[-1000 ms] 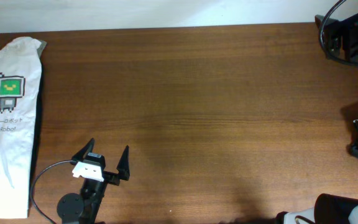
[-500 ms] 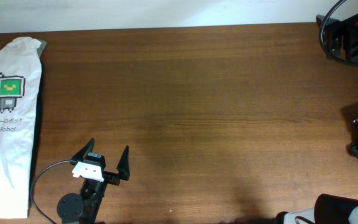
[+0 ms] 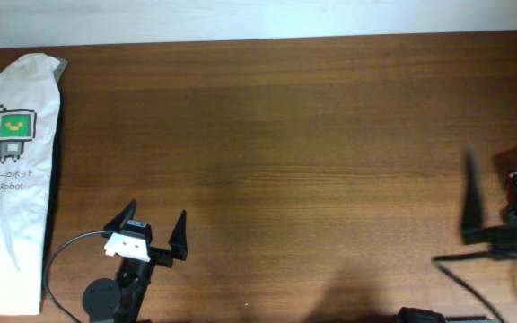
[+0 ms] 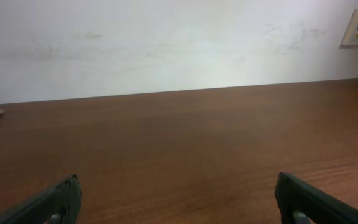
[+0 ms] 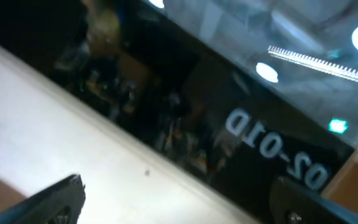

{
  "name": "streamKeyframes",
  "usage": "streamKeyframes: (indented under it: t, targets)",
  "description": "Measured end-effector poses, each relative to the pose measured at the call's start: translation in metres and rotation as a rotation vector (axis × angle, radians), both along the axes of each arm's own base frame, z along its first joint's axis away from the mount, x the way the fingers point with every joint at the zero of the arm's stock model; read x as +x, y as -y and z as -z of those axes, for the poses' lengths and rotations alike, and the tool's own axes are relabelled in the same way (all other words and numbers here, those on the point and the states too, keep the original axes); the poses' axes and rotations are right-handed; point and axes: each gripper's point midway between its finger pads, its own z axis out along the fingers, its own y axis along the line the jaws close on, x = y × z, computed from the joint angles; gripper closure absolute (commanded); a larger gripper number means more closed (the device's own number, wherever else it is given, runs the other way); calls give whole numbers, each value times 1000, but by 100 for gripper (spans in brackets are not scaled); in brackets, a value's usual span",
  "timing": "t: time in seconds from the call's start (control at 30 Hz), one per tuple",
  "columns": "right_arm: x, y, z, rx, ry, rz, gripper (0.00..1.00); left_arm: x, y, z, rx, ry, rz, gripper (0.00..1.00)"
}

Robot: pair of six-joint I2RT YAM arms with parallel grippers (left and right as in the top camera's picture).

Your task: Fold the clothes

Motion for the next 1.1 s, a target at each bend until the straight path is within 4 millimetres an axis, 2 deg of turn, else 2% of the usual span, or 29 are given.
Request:
streamKeyframes:
  t: [0.03, 0.1, 0.2, 0.23, 0.33, 0.37, 0.5, 0.63, 0.83, 0.93, 1.03, 1.1]
  targets:
    - [6, -5, 33, -8, -19, -39, 1, 0, 0, 0, 0, 0, 0, 1]
    - [10, -13, 56, -41, 44, -90, 1, 0, 0, 0, 0, 0, 0, 1]
    - [9, -28, 115, -85, 90, -188, 1, 0, 0, 0, 0, -1, 0, 1]
    - [10, -31, 127, -94, 102, -203, 1, 0, 0, 1, 0, -3, 0, 1]
    - [17, -45, 199, -72, 27, -295, 1, 0, 0, 0, 0, -3, 0, 1]
    - [17, -47, 209, -67, 21, -304, 1, 0, 0, 1, 0, -3, 0, 1]
    - [23, -53, 273, -44, -37, -333, 1, 0, 0, 1, 0, -4, 0, 1]
    - [35, -50, 310, -24, -110, -318, 1, 0, 0, 1, 0, -4, 0, 1]
    - [50, -33, 326, 20, -142, -187, 1, 0, 0, 1, 0, -4, 0, 1]
    - [58, -25, 348, 44, -219, -115, 1, 0, 0, 1, 0, -4, 0, 1]
    - [61, -16, 379, 52, -345, -57, 1, 0, 0, 1, 0, -4, 0, 1]
    - [62, -13, 379, 53, -345, -39, 1, 0, 0, 1, -1, -5, 0, 1]
